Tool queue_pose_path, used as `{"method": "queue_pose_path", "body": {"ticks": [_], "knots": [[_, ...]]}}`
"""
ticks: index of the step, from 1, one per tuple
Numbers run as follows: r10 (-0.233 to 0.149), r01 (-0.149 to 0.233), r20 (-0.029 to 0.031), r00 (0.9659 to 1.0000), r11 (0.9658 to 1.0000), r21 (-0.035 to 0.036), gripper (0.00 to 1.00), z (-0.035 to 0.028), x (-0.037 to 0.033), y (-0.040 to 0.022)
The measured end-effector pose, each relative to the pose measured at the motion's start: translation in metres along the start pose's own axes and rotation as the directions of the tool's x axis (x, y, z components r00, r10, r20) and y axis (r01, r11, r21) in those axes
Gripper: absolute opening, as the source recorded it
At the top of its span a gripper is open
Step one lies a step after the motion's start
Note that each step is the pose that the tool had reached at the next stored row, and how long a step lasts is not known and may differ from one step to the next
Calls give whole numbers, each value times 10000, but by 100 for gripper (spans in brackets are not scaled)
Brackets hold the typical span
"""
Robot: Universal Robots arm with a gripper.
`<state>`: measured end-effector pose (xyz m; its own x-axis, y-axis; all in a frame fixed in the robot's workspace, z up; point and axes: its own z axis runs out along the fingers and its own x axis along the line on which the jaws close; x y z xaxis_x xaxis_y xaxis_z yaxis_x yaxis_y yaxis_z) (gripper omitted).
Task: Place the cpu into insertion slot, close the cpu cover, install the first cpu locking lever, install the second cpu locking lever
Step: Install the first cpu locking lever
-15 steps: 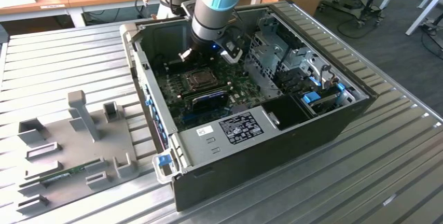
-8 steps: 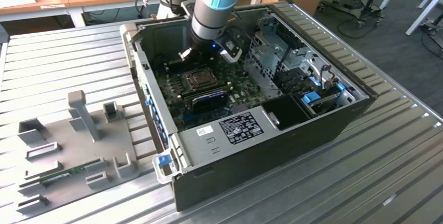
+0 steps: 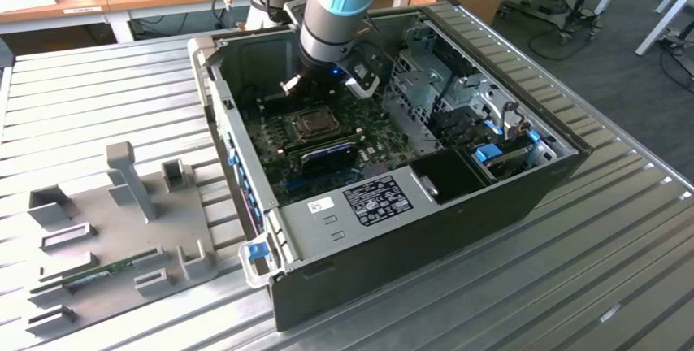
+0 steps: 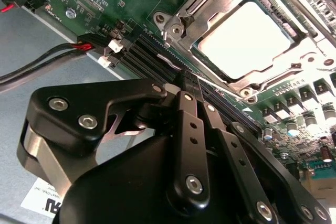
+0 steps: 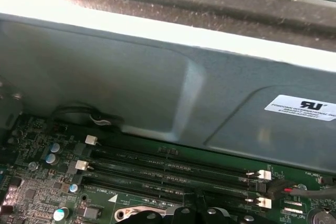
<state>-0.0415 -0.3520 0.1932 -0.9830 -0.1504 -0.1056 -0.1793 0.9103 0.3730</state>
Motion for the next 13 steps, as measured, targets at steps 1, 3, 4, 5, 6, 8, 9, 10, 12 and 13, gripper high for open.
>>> {"method": "queue_pose_path", "body": {"ticks": [1,3,4,5,6,8,9,10,12,13], "knots": [[0,0,0,10000,10000,0,10,0,-3,0],[0,0,1,10000,10000,-1,10,2,-12,-2],[0,0,1,10000,10000,-1,10,2,-17,-4],[0,0,0,10000,10000,0,10,2,-22,-4],[0,0,0,10000,10000,0,10,3,-25,-4],[0,0,0,10000,10000,0,10,3,-32,-6],[0,0,1,10000,10000,0,10,3,-36,-6],[0,0,0,10000,10000,0,10,4,-39,-7],[0,0,1,10000,10000,-1,10,4,-48,-8],[0,0,1,10000,10000,-1,10,5,-53,-9]]}}
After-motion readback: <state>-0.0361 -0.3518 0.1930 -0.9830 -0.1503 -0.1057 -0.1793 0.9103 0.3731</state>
